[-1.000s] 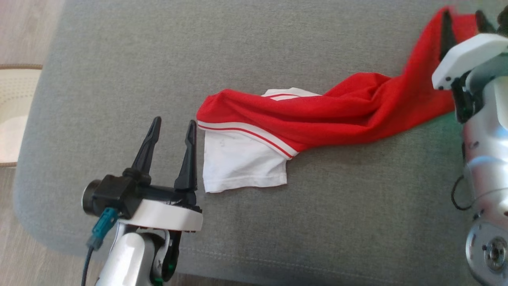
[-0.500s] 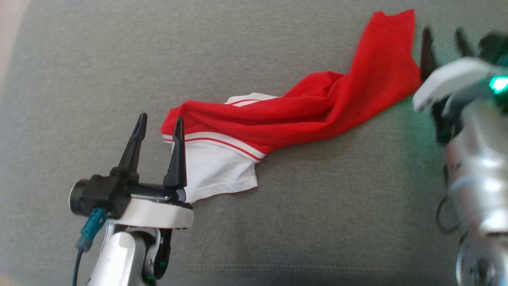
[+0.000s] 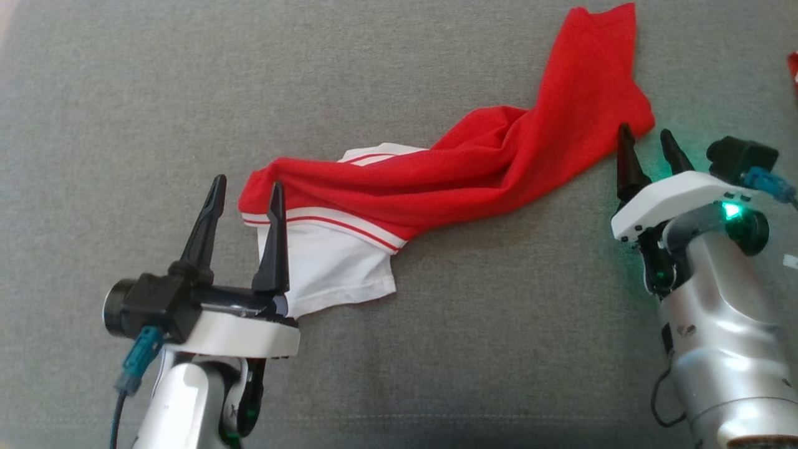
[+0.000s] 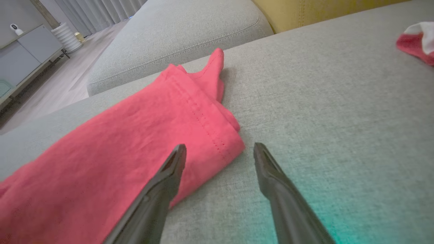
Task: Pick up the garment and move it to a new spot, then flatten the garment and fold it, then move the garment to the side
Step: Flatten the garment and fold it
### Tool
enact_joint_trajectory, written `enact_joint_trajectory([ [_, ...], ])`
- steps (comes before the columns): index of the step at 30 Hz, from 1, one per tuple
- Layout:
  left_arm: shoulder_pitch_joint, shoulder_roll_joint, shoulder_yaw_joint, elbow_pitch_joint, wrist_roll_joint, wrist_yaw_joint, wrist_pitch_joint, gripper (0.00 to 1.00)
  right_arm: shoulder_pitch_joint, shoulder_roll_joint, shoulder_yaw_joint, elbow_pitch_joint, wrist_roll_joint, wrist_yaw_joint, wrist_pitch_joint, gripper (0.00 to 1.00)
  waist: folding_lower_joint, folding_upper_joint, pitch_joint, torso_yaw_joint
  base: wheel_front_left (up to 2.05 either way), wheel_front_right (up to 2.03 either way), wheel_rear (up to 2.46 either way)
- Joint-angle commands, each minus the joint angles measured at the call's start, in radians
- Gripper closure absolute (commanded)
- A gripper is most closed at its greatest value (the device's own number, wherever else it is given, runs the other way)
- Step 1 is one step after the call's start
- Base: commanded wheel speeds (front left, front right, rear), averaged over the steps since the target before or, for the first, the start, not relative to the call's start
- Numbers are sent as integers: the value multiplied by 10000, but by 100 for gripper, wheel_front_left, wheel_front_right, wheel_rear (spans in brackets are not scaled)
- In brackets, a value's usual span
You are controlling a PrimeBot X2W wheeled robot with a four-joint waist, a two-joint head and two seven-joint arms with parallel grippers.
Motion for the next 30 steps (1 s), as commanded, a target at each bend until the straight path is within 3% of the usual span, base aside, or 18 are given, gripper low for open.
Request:
enact_joint_trajectory([
  [1, -141, 9, 294, -315, 123, -24, -120, 0, -4, 150, 252, -387, 119, -9, 83, 0, 0, -1, 6, 59, 0, 0, 0],
  [9, -158, 9, 266, -233, 80, -14, -120, 0, -153, 196, -152, 67, 331, -9, 778, 2, 0, -1, -9, 325, 0, 0, 0],
  [11, -171, 9, 258, -227, 70, -3, -120, 0, -247, 208, -219, 237, 476, -9, 808, 52, 0, -1, 1, 349, 0, 0, 0],
  [13, -178, 9, 266, -228, 65, 9, -120, 0, -325, 219, -192, 320, 714, -9, 730, 75, 0, -1, 12, 354, 0, 0, 0],
  [14, -180, 9, 279, -228, 65, 15, -120, 0, -356, 222, -143, 345, 837, -9, 683, 92, 0, -1, 18, 346, 0, 0, 0],
  [15, -181, 9, 295, -227, 69, 21, -120, 0, -377, 225, -81, 356, 919, -9, 593, 100, 0, -1, 22, 334, 0, 0, 0],
  [23, -92, 9, 369, -216, 118, 34, -120, 0, -143, 230, 569, -168, 790, -9, -528, 100, 0, -1, -105, 73, 0, 0, 0],
  [30, 132, 9, 437, -205, 177, 1, -120, 0, 1195, 232, 1109, -2248, -86, -9, -884, 100, 0, -1, -354, -352, 0, 0, 0],
])
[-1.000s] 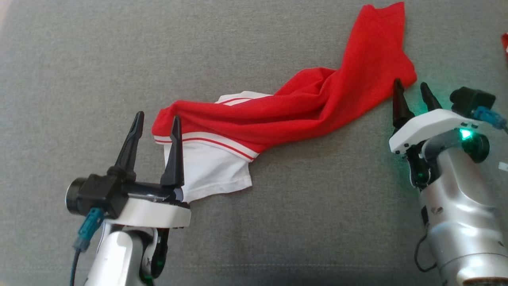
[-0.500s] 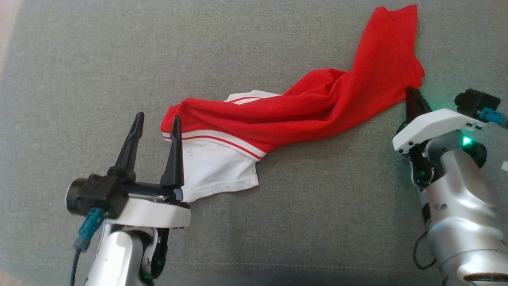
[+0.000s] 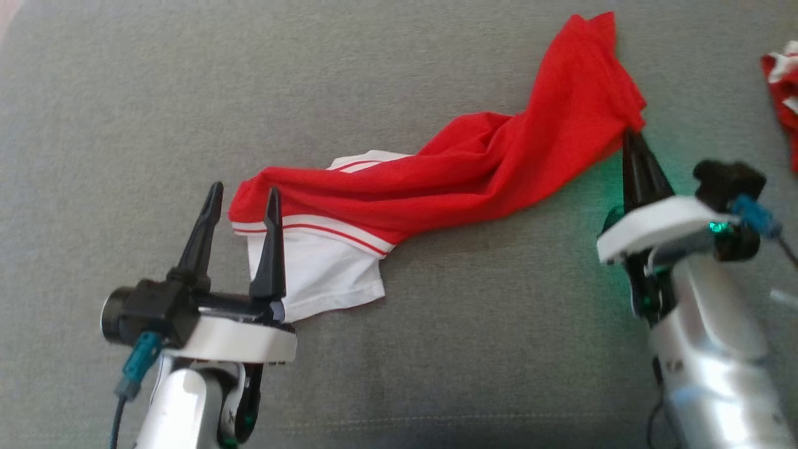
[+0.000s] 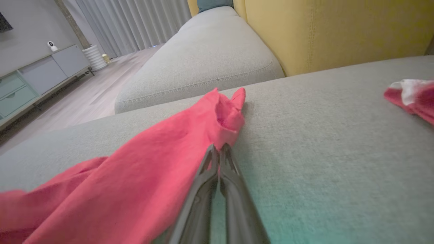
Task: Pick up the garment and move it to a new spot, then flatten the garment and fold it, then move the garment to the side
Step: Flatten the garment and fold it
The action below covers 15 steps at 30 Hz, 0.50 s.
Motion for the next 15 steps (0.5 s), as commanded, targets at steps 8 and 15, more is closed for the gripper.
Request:
enact_joint_trajectory([
  [8, 239, 8, 354, -298, 184, -66, -120, 0, 2224, 176, 343, -4828, -405, -9, 882, 100, 0, 0, -361, -543, 0, 0, 0],
  [15, 337, 8, 320, -317, 162, -102, -120, 0, 3560, 176, 551, -8193, -532, -9, 1958, 100, 0, 0, -599, -565, 0, 0, 0],
])
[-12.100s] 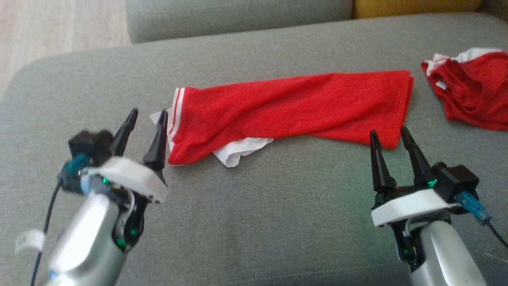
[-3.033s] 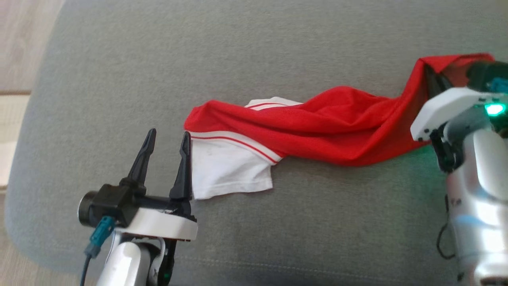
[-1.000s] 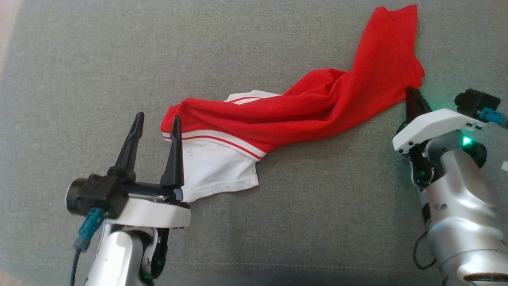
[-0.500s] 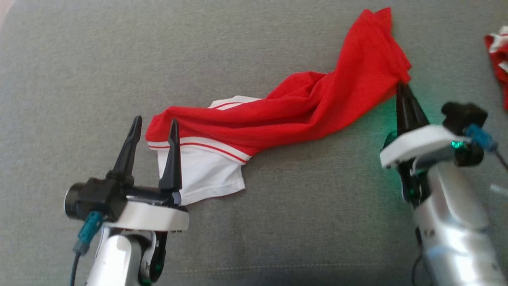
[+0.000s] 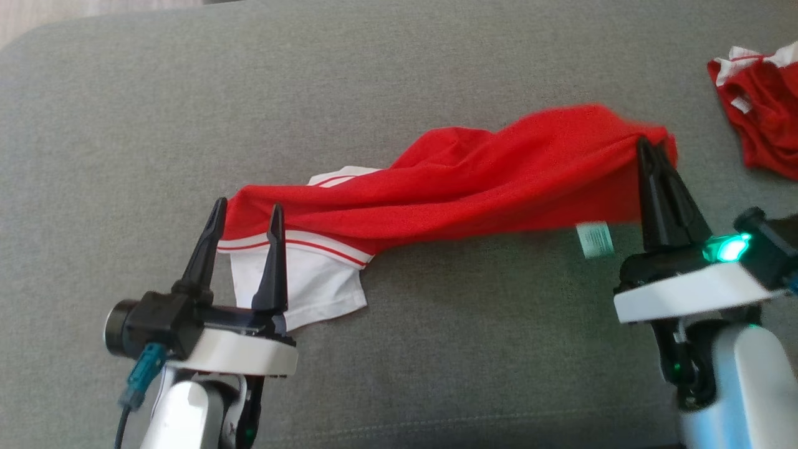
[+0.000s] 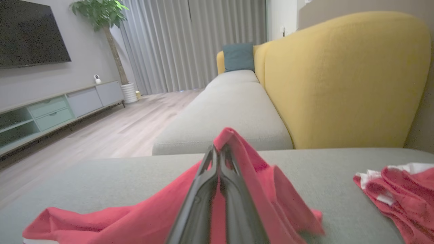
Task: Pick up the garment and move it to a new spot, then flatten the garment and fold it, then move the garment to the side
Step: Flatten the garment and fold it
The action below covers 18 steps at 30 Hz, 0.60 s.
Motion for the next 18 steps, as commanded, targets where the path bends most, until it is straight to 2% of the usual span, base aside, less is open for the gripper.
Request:
enact_joint_trajectory([
  [1, -15, 7, 322, -340, 44, -17, -120, 0, -205, 69, 257, -582, -72, -9, 71, 100, 0, -1, -28, 39, 0, 0, 0],
  [5, -3, 7, 374, -420, 22, -18, -120, 0, 58, 69, 411, -1676, -133, -9, 655, 100, 0, -1, -34, 199, 0, 0, 0],
  [8, -35, 7, 351, -448, -12, -18, -120, 0, -92, 69, 366, -1416, 24, -9, 1045, 100, 0, -1, 45, 382, 0, 0, 0],
  [12, -151, 7, 277, -458, -84, 7, -120, 0, -883, 69, 23, 183, 193, -9, 1330, 100, 0, -1, 243, 674, 0, 0, 0],
  [18, -361, 7, 140, -446, -166, 57, -120, 0, -2904, 70, -729, 3540, -202, -9, 994, 100, 0, -1, 552, 1148, 0, 0, 0],
])
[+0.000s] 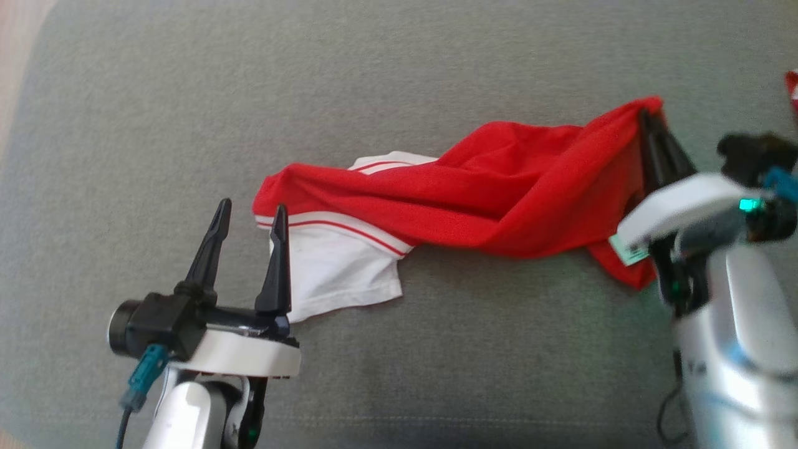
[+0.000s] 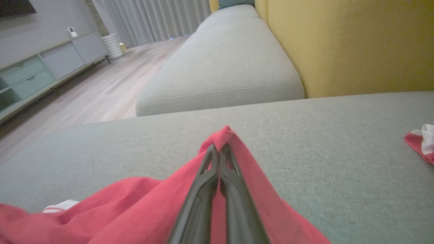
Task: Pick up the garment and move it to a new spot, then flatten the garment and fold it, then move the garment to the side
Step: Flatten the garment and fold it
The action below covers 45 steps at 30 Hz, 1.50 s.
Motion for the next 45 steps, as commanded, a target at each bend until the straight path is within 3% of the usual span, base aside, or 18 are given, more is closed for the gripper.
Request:
enact_joint_trajectory([
  [1, -469, 7, 198, -358, -83, 59, -120, 0, -890, -11, -41, 539, -169, -9, -278, 100, 0, -1, 185, 255, 0, 0, 0],
  [6, -578, 7, 72, -331, -141, 120, -120, 0, -2485, -11, -751, 3184, -810, -9, -951, 100, 0, -1, 325, 547, 0, 0, 0],
  [7, -590, 7, 65, -325, -148, 130, -120, 0, -2746, -11, -808, 3649, -942, -9, -1061, 76, 0, -1, 334, 572, 0, 0, 0],
  [9, -608, 7, 62, -309, -158, 140, -120, 0, -3225, -11, -874, 4428, -1072, -9, -1344, 0, 0, -1, 348, 601, 0, 0, 0],
  [14, -590, 7, 81, -290, -150, 196, -120, 0, -4043, -11, -699, 5582, -1072, -9, -2141, 0, 0, -1, 324, 451, 0, 0, 0],
  [20, -520, 7, 120, -310, -113, 231, -120, 0, -4034, -11, -273, 5524, -634, -9, -2825, 0, 0, -1, 216, 12, 0, 0, 0],
  [26, -449, 7, 211, -367, -72, 225, -120, 0, -2900, -14, -133, 4304, -224, -9, -2763, 0, 0, -1, 186, -360, 0, 0, 0],
  [37, -506, 6, 329, -410, 50, 91, -120, 0, 1103, -12, 15, 250, 1049, -9, -1237, 0, 0, -1, 440, -757, 0, 0, 0],
  [45, -661, 6, 258, -316, 71, 12, -120, 0, 950, -11, 90, 206, 1756, -9, -659, 0, 0, -1, 551, -622, 0, 0, 0],
])
